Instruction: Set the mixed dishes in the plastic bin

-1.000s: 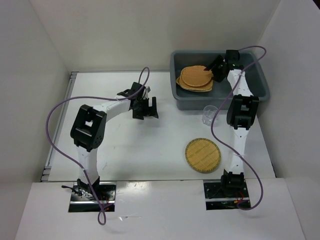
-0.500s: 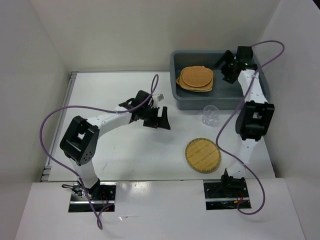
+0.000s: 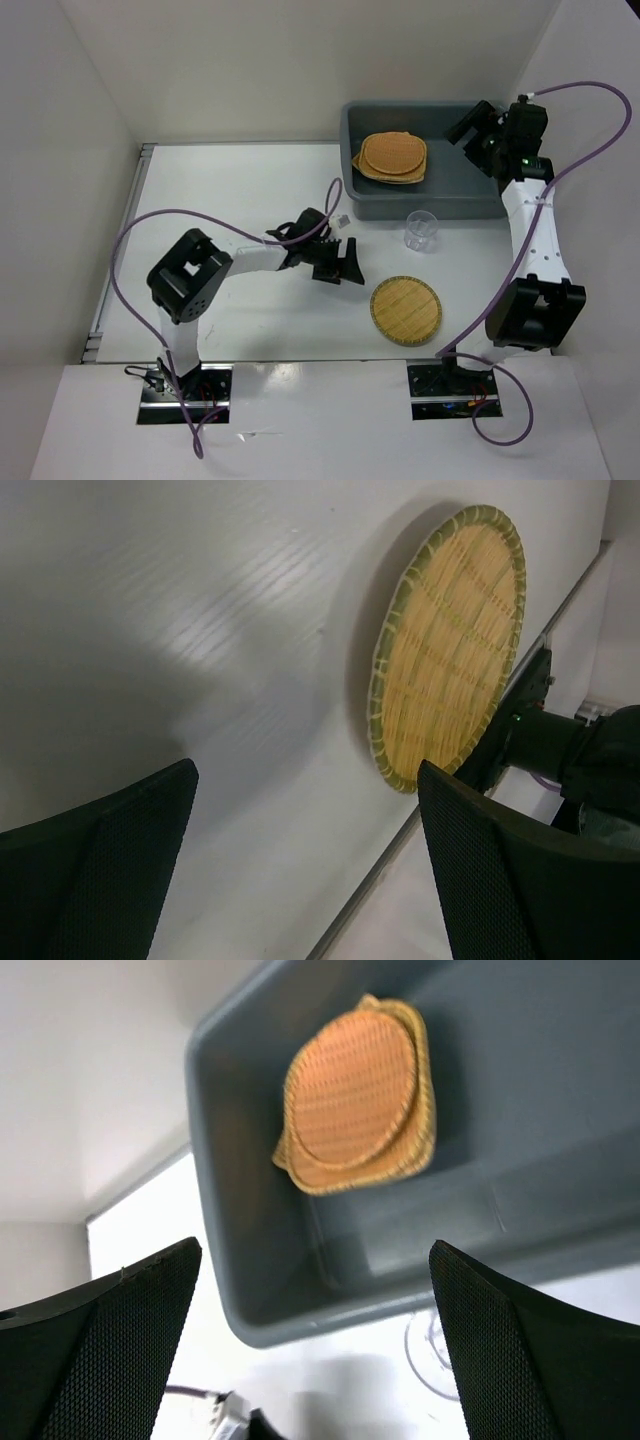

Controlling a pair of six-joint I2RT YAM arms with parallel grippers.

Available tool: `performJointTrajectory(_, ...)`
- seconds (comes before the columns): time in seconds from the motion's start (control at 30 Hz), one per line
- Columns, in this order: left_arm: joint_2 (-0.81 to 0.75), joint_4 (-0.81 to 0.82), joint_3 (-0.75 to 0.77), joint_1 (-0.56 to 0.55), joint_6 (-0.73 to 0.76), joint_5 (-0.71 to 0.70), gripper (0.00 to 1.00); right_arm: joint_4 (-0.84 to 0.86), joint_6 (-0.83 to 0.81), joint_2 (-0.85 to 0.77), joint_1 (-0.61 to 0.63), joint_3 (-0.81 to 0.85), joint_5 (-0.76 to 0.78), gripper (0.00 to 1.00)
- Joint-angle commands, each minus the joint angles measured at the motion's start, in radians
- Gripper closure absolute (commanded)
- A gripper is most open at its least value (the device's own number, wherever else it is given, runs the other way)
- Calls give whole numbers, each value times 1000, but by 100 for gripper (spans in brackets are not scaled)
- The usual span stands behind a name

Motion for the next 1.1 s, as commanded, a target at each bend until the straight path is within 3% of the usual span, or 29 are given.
performJointTrajectory(0.0,71,102,64,-42,-40,29,4,-5,-36,-74,6,-63,14,0)
performJointTrajectory(0.3,238,145,162,-63,-78,96,10,-52,-56,-179,6,-120,57,0)
performJointTrajectory(0.67,364,155,242,-137,-97,174,40,-52,-56,-190,6,-148,91,0)
performJointTrajectory(0.93,364,135,242,-166,-97,174,52,-52,-56,-180,6,-157,100,0)
performJointTrajectory(1.07,364,126,242,-175,-97,165,73,-52,-47,-180,6,-157,100,0)
